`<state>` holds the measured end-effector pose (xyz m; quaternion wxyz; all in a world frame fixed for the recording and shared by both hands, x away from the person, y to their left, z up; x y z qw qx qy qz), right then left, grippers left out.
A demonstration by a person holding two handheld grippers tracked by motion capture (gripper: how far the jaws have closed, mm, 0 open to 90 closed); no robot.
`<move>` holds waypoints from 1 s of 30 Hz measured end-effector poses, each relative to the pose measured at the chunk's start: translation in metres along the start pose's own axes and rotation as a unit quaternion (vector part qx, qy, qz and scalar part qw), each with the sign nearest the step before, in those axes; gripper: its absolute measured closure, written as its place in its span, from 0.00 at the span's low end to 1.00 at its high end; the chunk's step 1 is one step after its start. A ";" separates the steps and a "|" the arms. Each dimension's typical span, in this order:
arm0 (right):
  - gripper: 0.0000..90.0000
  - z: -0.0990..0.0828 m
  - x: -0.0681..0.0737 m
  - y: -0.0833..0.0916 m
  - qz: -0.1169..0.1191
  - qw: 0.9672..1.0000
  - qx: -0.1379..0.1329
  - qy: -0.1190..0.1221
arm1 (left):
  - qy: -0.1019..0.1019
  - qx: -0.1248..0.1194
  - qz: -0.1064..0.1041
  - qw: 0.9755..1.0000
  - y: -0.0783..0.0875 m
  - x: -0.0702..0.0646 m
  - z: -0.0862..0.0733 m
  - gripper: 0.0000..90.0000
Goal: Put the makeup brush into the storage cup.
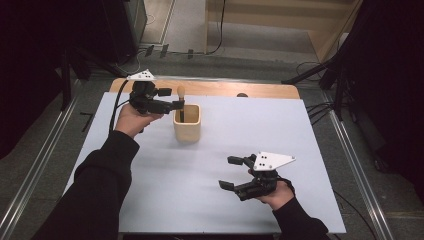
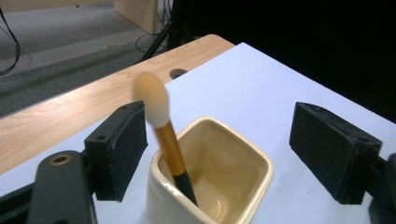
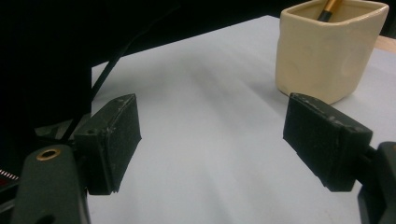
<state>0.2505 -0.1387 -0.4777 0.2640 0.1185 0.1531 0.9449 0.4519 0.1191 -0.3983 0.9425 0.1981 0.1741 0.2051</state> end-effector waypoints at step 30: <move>0.22 0.001 -0.006 0.005 -0.014 1.000 -0.006 -0.005 | -0.029 0.004 -0.022 0.999 0.022 -0.024 -0.029 0.10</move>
Point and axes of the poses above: each handheld gripper's, and its own axes: y roughly backward along the jaws, z roughly out of its top, x roughly to its left, the point moved 5 cm from there along -y, roughly forward along the jaws, and after that the axes turned 6 degrees about -z, right-handed, at the moved point
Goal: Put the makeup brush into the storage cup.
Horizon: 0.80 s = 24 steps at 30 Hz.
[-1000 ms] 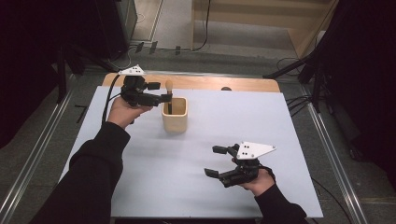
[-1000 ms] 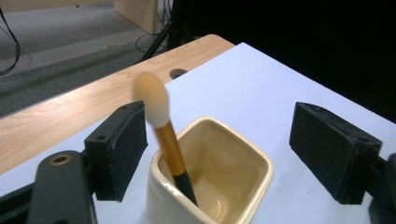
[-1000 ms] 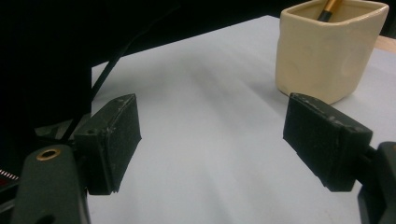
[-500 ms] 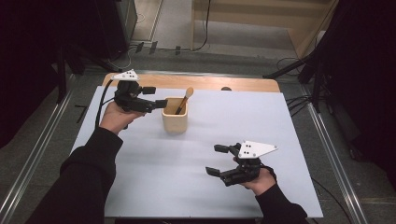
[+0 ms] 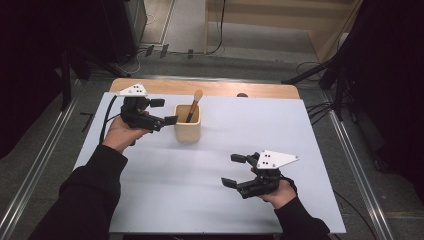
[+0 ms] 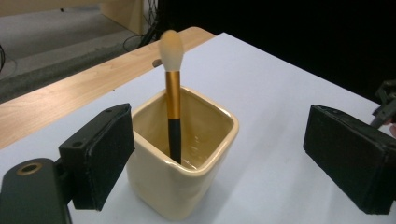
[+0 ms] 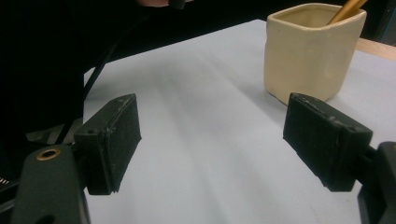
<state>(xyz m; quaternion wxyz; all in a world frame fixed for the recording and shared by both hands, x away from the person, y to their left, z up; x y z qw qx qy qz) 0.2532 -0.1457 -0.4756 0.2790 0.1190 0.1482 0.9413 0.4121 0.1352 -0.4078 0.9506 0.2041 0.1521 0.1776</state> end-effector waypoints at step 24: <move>0.22 0.001 -0.006 0.003 -0.014 1.000 -0.005 -0.003 | -0.011 -0.001 -0.010 1.000 0.017 -0.020 -0.033 0.08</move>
Point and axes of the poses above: each handheld gripper's, and its own axes: y roughly backward along the jaws, z roughly out of its top, x roughly to its left, the point moved 5 cm from there along -y, roughly forward along the jaws, and after that the axes turned 6 degrees about -z, right-handed, at the moved point
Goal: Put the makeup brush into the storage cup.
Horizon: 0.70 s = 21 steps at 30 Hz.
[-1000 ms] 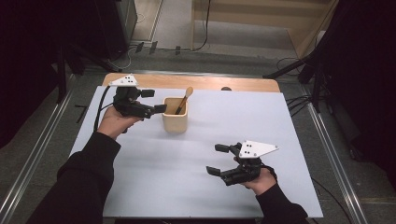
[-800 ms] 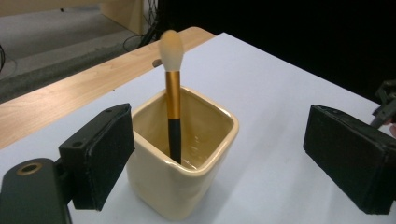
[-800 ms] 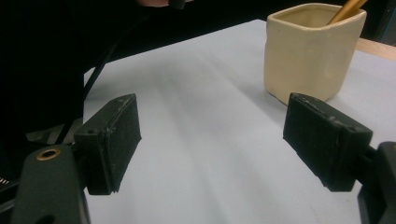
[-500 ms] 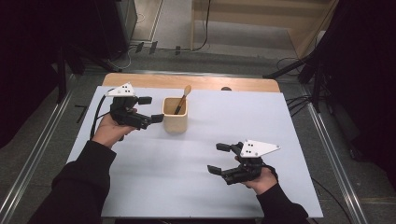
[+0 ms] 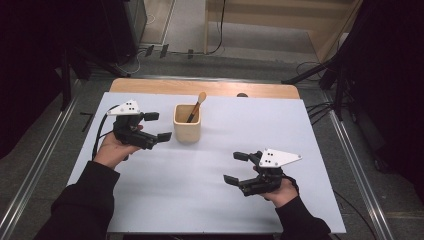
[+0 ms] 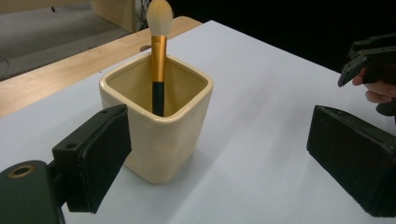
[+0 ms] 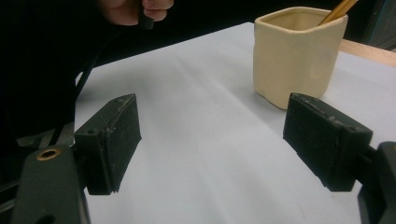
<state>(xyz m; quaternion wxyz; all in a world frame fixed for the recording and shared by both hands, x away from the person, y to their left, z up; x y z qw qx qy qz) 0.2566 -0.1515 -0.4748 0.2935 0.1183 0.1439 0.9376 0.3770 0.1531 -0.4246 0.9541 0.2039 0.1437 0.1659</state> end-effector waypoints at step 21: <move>0.22 0.001 -0.008 0.006 -0.015 1.000 -0.010 -0.002 | -0.004 -0.008 -0.007 1.000 0.015 -0.022 -0.021 0.08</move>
Point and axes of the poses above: each handheld gripper's, and its own axes: y roughly backward along the jaws, z roughly out of its top, x roughly to its left, the point moved 5 cm from there along -y, roughly forward along the jaws, and after that the axes turned 6 degrees about -z, right-handed, at the moved point
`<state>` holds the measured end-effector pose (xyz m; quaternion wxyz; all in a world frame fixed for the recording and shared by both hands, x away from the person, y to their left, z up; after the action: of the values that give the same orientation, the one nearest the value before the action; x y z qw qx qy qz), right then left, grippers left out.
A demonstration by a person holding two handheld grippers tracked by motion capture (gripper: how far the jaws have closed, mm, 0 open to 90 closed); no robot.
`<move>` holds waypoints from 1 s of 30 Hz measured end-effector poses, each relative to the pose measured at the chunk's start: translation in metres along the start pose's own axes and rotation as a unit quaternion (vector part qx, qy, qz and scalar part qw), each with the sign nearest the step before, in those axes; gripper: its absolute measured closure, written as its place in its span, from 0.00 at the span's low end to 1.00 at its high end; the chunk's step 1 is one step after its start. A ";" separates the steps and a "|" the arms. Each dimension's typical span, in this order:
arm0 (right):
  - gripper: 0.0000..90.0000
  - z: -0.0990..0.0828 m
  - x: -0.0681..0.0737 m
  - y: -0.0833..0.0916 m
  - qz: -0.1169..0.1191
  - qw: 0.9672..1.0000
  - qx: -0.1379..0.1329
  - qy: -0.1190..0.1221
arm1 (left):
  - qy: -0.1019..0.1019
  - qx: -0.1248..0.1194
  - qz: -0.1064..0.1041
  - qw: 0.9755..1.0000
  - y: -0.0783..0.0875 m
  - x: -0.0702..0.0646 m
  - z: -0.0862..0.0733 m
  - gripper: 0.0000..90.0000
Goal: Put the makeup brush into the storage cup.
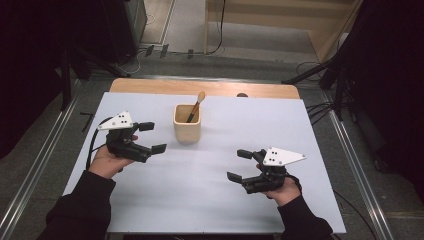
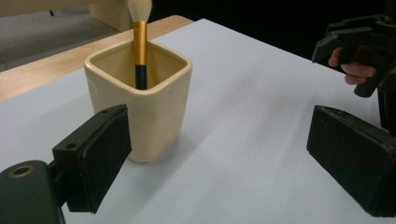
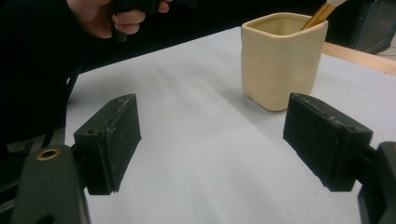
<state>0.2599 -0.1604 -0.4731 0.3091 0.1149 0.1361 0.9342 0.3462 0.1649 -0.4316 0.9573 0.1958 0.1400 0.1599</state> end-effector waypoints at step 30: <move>0.22 -0.002 -0.016 0.028 -0.029 0.999 -0.022 0.004 | -0.027 -0.010 -0.003 1.000 0.024 -0.043 -0.033 0.08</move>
<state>0.2563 -0.1922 -0.4680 0.3383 0.1000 0.1201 0.9280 0.2897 0.1811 -0.4422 0.9631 0.1905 0.1129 0.1527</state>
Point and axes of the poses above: each handheld gripper's, and its own axes: y roughly backward along the jaws, z roughly out of its top, x roughly to its left, the point moved 5 cm from there along -y, roughly forward along the jaws, and after that the axes turned 6 degrees about -z, right-handed, at the moved point
